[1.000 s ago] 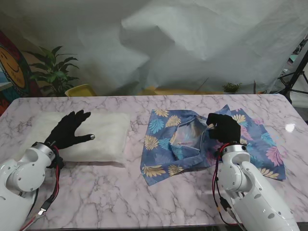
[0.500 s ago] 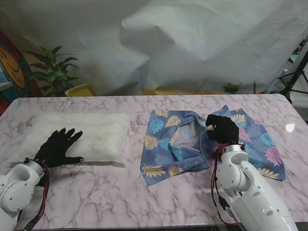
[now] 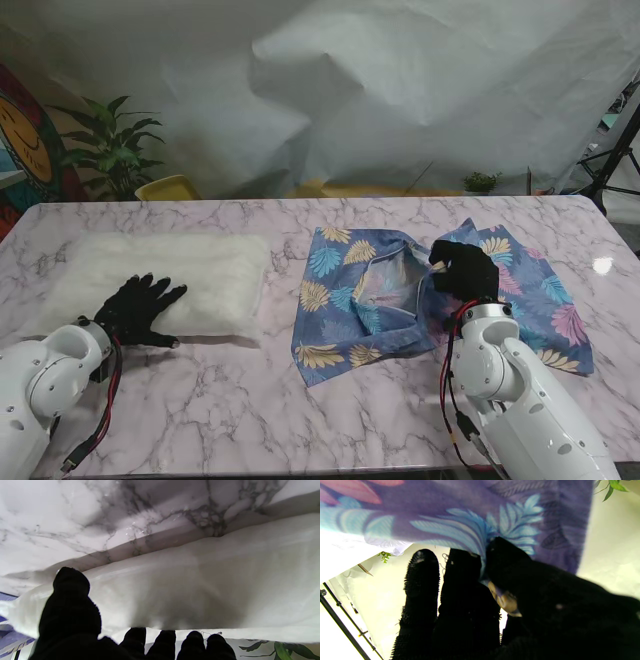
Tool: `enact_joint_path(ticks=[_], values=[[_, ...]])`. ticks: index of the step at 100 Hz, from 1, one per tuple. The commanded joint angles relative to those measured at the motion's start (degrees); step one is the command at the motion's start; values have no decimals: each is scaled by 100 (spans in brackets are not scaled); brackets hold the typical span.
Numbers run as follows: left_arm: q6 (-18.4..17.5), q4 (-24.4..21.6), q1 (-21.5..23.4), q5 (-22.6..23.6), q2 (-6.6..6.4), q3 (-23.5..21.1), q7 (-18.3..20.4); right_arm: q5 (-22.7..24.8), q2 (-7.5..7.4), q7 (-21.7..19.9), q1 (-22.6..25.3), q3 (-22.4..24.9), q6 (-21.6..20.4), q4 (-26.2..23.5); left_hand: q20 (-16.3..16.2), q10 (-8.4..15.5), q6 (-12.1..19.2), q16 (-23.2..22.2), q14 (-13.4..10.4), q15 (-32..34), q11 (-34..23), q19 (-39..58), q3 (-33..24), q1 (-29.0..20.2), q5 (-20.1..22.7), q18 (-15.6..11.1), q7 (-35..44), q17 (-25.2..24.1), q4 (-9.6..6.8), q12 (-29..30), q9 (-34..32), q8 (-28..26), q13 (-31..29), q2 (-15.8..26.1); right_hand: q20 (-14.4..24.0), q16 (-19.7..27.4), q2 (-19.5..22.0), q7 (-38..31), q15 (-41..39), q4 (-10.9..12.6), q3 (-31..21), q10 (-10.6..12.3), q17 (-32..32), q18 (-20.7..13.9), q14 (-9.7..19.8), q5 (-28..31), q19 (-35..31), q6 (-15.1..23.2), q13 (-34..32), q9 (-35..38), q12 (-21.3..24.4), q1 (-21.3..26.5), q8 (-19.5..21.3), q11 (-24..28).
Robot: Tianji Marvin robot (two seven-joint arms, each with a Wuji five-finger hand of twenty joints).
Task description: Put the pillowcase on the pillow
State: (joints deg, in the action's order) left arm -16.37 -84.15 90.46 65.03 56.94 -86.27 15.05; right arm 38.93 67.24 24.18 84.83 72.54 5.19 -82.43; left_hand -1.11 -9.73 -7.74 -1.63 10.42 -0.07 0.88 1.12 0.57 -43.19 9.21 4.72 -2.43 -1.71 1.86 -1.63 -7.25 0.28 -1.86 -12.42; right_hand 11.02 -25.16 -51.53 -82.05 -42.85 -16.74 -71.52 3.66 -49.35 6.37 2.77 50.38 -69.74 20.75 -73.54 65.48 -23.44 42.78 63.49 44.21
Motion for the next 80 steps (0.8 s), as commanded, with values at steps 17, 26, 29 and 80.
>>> enact_joint_path(ticks=[17, 26, 29, 80], values=[[221, 647, -394, 295, -40, 415, -388, -33, 23, -13, 91, 35, -16, -78, 153, -274, -252, 77, 280, -184, 137, -278, -305, -453, -157, 203, -75, -95, -92, 95, 307, 83, 219, -253, 147, -41, 193, -508, -202, 191, -135, 155, 33, 89, -32, 248, 40, -27, -134, 225, -160, 323, 30, 336], [319, 980, -587, 375, -44, 658, -807, -57, 28, -3, 90, 33, -37, -71, -464, -173, -166, -650, 124, -53, 136, -108, -756, -593, -158, 44, -76, -60, -64, 95, 300, 83, 113, -351, 159, -38, 192, -508, -196, 191, -139, 156, 41, 109, -37, 247, 43, -28, -137, 233, -161, 319, 30, 341], [340, 1068, -647, 364, -45, 728, -870, -61, 28, -2, 90, 31, -45, -68, -970, -135, -138, -1185, 70, 117, 136, 46, -999, -589, -158, -19, -76, -87, -39, 94, 298, 83, 89, -408, 163, -39, 190, -508, -196, 190, -141, 158, 46, 117, -33, 247, 45, -28, -140, 235, -160, 316, 30, 342], [507, 2304, -1387, -185, -1, 1552, -1815, -2, -4, -107, 157, 90, -68, -177, -4092, 383, 197, -6376, -1614, 6481, -4446, 6758, -1521, -2891, 652, -797, 1082, 1346, 71, -6726, -260, -1342, -2373, -92, 228, -53, 169, -508, -215, 179, -180, 137, 63, 195, -57, 247, 52, -29, -143, 246, -148, 288, 30, 349]])
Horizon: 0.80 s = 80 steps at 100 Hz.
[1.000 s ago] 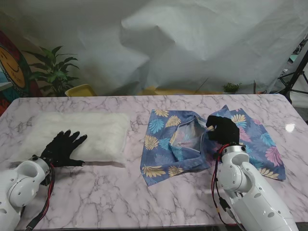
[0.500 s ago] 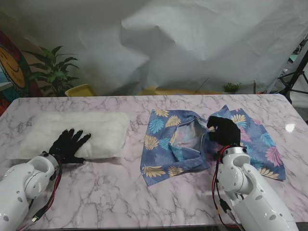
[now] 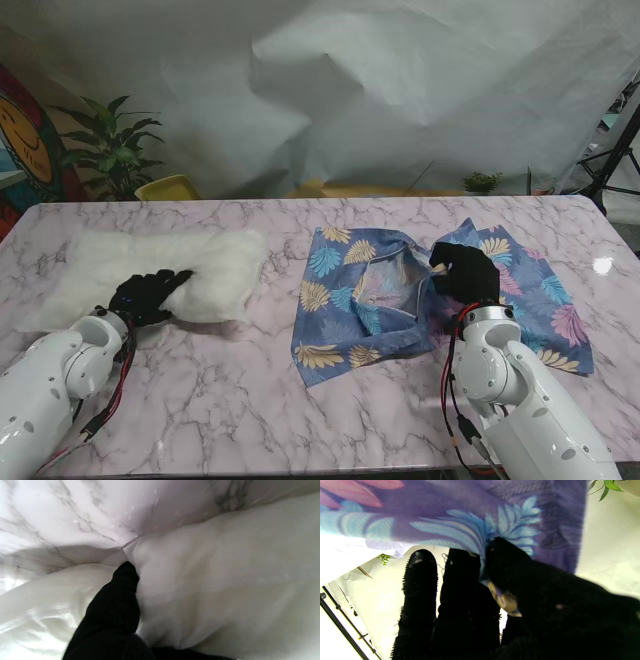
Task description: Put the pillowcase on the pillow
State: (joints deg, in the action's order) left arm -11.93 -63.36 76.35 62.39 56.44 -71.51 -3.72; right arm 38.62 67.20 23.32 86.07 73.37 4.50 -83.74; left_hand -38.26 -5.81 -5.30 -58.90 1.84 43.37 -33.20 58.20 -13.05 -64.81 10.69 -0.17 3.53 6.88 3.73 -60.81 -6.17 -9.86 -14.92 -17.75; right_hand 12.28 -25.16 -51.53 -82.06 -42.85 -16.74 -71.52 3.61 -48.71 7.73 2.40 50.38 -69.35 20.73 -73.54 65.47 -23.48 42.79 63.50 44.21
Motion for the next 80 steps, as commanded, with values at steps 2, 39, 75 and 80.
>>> enact_joint_path(ticks=[2, 39, 75, 80], values=[[74, 258, 2, 75, 51, 105, 20, 30, -2, -25, 35, 9, -2, -49, -389, -8, -138, -696, -829, 2265, -1202, 1142, 12, -736, 1025, -309, 1012, 522, -108, -903, -402, -519, -1113, 586, 104, -54, 170, -507, -216, 178, -180, 145, -1, 59, -19, 247, 13, -26, -144, 245, -143, 286, 30, 349], [-16, 972, -553, -471, 242, 530, -1206, 83, -27, -101, 69, 19, -39, -109, 519, -209, 435, 2096, 730, 292, 220, 1708, -873, -915, 1971, 627, 6407, 2768, 77, 2981, -4335, -3273, -3317, 837, 139, -60, 170, -507, -230, 172, -185, 141, -5, 60, -15, 247, 17, -26, -146, 247, -139, 276, 30, 350], [-828, 989, -846, -1046, 656, 613, -2770, 130, -56, -214, 95, 44, -56, -148, -111, -328, 521, 481, 297, 2040, -914, 2424, -1112, -915, 1992, 364, 6551, 2425, 94, 1578, -4338, -4370, -3301, 894, 198, -66, 211, -507, -244, 170, -167, 141, -2, 40, -6, 247, 9, -26, -150, 262, -137, 265, 30, 349], [-879, 864, -846, -1027, 703, 631, -2977, 122, -55, -221, 92, 42, -56, -142, -121, -329, 523, 461, 274, 2035, -908, 2413, -1119, -915, 1998, 361, 6549, 2426, 92, 1562, -4348, -4385, -3305, 892, 202, -67, 226, -507, -244, 167, -157, 139, -3, 40, -2, 247, 10, -26, -149, 264, -137, 264, 30, 349]])
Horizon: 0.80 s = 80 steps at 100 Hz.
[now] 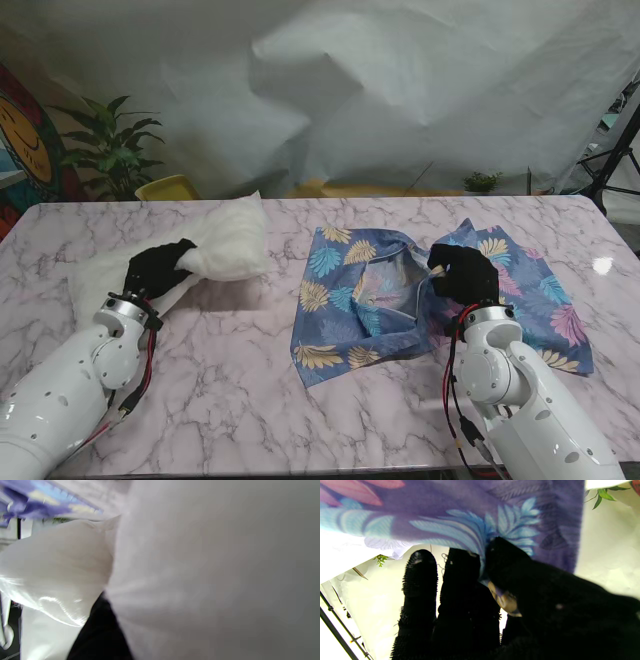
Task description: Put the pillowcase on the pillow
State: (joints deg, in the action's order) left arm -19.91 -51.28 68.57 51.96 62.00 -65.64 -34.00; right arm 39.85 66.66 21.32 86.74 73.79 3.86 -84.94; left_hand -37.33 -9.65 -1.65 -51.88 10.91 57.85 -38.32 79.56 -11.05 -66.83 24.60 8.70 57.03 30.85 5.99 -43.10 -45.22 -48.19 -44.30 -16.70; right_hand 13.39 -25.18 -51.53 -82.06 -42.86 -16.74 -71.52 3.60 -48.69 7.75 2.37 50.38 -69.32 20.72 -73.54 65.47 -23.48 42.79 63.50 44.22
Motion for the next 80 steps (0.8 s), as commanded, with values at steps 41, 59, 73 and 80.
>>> enact_joint_path(ticks=[41, 59, 73, 80], values=[[-1218, -918, -281, 673, 131, 709, -555, -108, 8, -59, -8, 13, -20, 51, -248, 230, 322, -331, -708, 494, -292, 108, -1256, -714, 720, -570, 1196, -3, -118, -338, -598, -646, -445, 694, 119, -61, 235, -507, -236, 173, -135, 143, -1, 41, -5, 247, 17, -25, -152, 257, -136, 275, 30, 344], [-1631, -420, -707, 813, 90, 1406, -747, -134, 9, -65, 9, 42, -39, 49, -243, 263, 359, -346, -718, 470, -246, 33, -1240, -714, 730, -593, 1195, -9, -106, -372, -629, -655, -451, 677, 127, -64, 230, -507, -236, 174, -131, 137, -1, 36, -6, 247, 22, -25, -148, 259, -137, 276, 30, 347], [-1784, -41, -1029, 796, 155, 1979, -1130, -98, -2, -81, 30, 48, -65, 16, -251, 281, 367, -353, -729, 447, -218, -6, -1236, -714, 723, -609, 1204, -18, -97, -416, -642, -658, -450, 660, 133, -62, 235, -507, -232, 174, -127, 144, -1, 35, 1, 247, 25, -25, -148, 256, -137, 274, 30, 347], [-1860, 80, -1136, 793, 203, 2193, -1371, -87, -9, -112, 39, 54, -71, 4, -254, 299, 375, -354, -742, 433, -216, -23, -1231, -714, 718, -617, 1213, -25, -89, -433, -661, -656, -449, 643, 136, -64, 233, -506, -234, 175, -127, 143, -1, 35, -2, 243, 26, -26, -152, 256, -137, 273, 30, 347]])
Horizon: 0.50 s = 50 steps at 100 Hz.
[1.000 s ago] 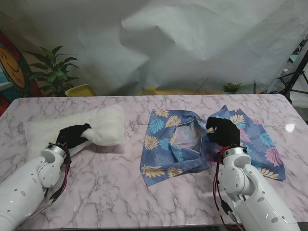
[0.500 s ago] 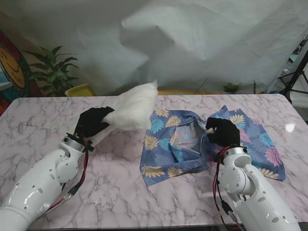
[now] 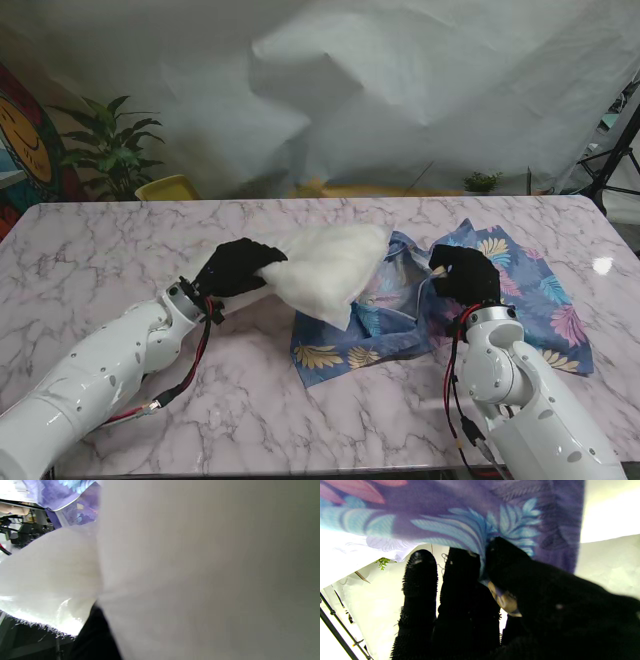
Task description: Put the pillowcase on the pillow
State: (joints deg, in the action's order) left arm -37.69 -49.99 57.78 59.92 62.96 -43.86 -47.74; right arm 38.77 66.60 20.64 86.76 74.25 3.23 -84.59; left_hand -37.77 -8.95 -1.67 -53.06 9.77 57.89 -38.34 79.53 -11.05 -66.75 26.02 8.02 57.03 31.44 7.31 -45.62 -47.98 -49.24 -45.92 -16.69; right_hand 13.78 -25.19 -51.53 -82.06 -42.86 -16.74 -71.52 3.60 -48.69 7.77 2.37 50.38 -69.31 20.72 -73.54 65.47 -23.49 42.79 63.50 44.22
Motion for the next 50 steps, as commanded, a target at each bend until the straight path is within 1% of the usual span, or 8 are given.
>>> enact_joint_path(ticks=[1, 12, 29, 38, 50], values=[[-92, -42, -63, -4, 113, 31, -19, 21, -5, -48, 38, 8, -10, -31, -211, 234, 379, -235, -630, 427, -213, -21, -1230, -722, 574, -550, 1214, -83, -219, -182, -388, -550, -288, 647, 97, -63, 233, -505, -234, 175, -128, 144, -1, 34, -2, 243, 25, -26, -151, 257, -137, 274, 30, 348], [-229, -52, -92, 1, 151, 123, -82, 16, -11, -82, 47, 13, -25, -35, -218, 248, 393, -240, -632, 418, -203, -33, -1223, -722, 575, -556, 1224, -84, -210, -195, -404, -541, -291, 628, 101, -60, 234, -505, -227, 176, -129, 143, -1, 34, 0, 243, 27, -27, -144, 251, -135, 279, 31, 344], [-408, 17, -298, -9, 186, 415, 49, 20, -11, -73, 41, -6, -66, -29, -233, 252, 403, -240, -649, 397, -193, -41, -1205, -722, 572, -556, 1230, -83, -197, -212, -431, -521, -331, 628, 108, -59, 233, -505, -223, 175, -128, 140, 7, 35, 5, 243, 35, -27, -145, 252, -136, 276, 31, 346], [-516, 203, -496, -135, 273, 675, 142, 51, -16, -64, 51, -24, -97, -56, -241, 250, 400, -247, -647, 396, -192, -36, -1206, -722, 572, -565, 1233, -76, -200, -219, -435, -515, -339, 635, 108, -58, 236, -505, -220, 176, -126, 142, 15, 36, 4, 243, 41, -27, -146, 253, -136, 277, 31, 346], [-551, 524, -832, -295, 407, 1162, 188, 122, -30, -73, 90, -38, -139, -128, -257, 238, 382, -263, -651, 402, -203, -30, -1201, -722, 554, -578, 1230, -74, -199, -238, -432, -505, -349, 656, 112, -59, 236, -503, -218, 176, -123, 142, 14, 37, 7, 235, 44, -30, -146, 249, -136, 276, 31, 344]])
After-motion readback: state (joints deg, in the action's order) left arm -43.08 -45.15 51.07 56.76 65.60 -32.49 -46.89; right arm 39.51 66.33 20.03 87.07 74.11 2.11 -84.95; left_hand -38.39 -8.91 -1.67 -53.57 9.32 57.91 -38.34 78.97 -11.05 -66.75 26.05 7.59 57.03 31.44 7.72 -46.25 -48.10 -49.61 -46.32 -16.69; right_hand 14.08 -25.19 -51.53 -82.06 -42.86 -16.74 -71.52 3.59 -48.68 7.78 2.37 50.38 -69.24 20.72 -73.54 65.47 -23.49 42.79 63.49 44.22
